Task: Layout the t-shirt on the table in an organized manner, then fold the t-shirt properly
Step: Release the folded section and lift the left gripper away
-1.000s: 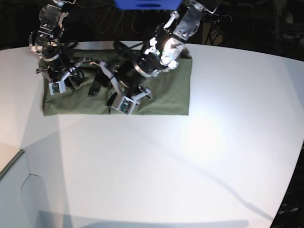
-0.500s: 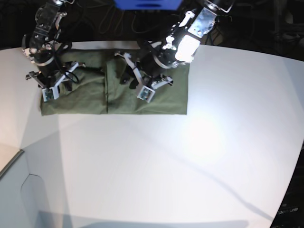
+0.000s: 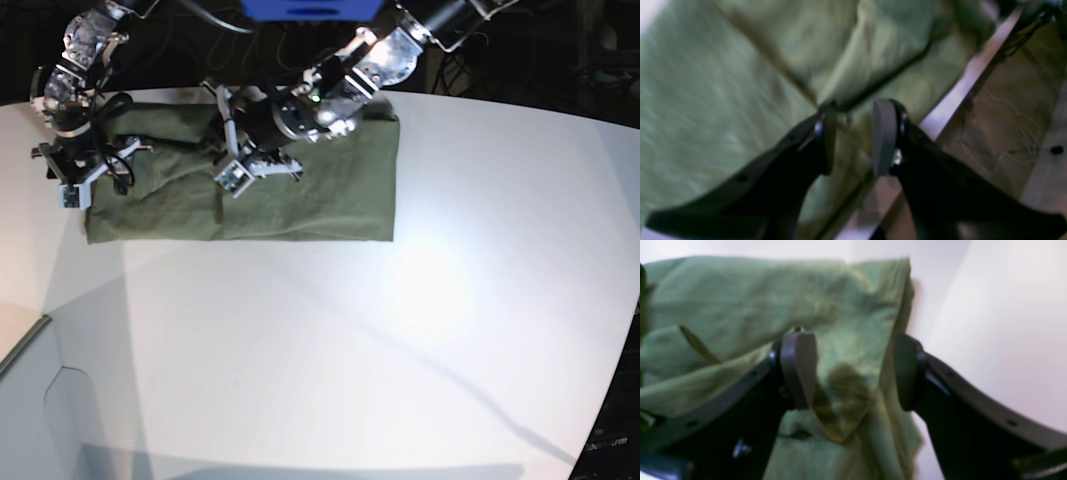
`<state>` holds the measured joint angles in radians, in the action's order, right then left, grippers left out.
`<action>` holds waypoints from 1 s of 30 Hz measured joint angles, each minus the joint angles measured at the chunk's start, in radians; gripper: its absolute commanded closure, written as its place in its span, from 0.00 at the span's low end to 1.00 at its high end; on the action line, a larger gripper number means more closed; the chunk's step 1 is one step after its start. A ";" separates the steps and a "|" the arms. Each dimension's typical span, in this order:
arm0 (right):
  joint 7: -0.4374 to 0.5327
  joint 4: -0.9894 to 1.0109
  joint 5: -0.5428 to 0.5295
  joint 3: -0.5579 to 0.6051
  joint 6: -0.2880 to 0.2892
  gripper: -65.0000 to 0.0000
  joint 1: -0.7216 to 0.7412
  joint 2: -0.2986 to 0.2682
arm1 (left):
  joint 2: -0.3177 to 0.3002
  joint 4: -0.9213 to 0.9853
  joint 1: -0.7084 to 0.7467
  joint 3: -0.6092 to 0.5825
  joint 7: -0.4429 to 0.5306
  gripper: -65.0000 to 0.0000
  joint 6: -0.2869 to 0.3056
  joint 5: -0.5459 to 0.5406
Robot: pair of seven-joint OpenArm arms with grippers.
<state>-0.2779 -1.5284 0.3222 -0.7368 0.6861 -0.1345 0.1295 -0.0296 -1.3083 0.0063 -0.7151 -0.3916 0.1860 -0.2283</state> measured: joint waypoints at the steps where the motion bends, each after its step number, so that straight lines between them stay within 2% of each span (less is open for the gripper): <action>1: 0.001 0.019 0.000 -0.010 -0.001 0.44 0.008 0.000 | -0.018 -0.024 0.001 0.001 0.003 0.73 -0.001 0.001; 5: 0.000 0.090 -0.004 -0.015 0.000 0.44 0.013 -0.019 | -0.105 -0.134 0.031 0.023 -0.009 0.73 -0.003 0.007; 7: 0.010 0.132 -0.008 -0.019 -0.002 0.44 0.012 -0.027 | -0.132 -0.182 0.060 0.070 -0.003 0.73 -0.003 0.005; 11: 0.048 0.197 -0.032 -0.018 -0.002 0.44 0.018 -0.047 | -0.156 -0.224 0.125 0.261 0.000 0.73 0.000 0.004; 17: 0.064 0.225 -0.039 -0.018 -0.003 0.46 0.028 -0.051 | -0.150 -0.191 0.180 0.565 0.002 0.73 -0.002 0.004; 19: 0.069 0.232 -0.040 -0.018 -0.003 0.53 0.030 -0.052 | -0.132 -0.166 0.184 0.641 -0.007 0.73 -0.005 0.007; 22: 0.090 0.250 -0.053 -0.018 -0.003 0.70 0.034 -0.052 | -0.106 -0.121 0.181 0.724 0.003 0.73 0.002 0.002; 26: 0.091 0.259 -0.059 -0.013 -0.001 1.00 0.037 -0.050 | -0.089 -0.069 0.180 0.776 0.000 0.73 -0.002 0.004; 30: 0.084 0.252 -0.060 -0.013 -0.001 1.00 0.037 -0.047 | -0.086 -0.051 0.179 0.777 0.000 0.73 -0.002 0.004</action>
<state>-0.1940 -1.2766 0.2619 -0.7498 0.6853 -0.0978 0.0830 -0.1154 -1.3590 0.1856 0.0616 -0.3920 0.1841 -0.2245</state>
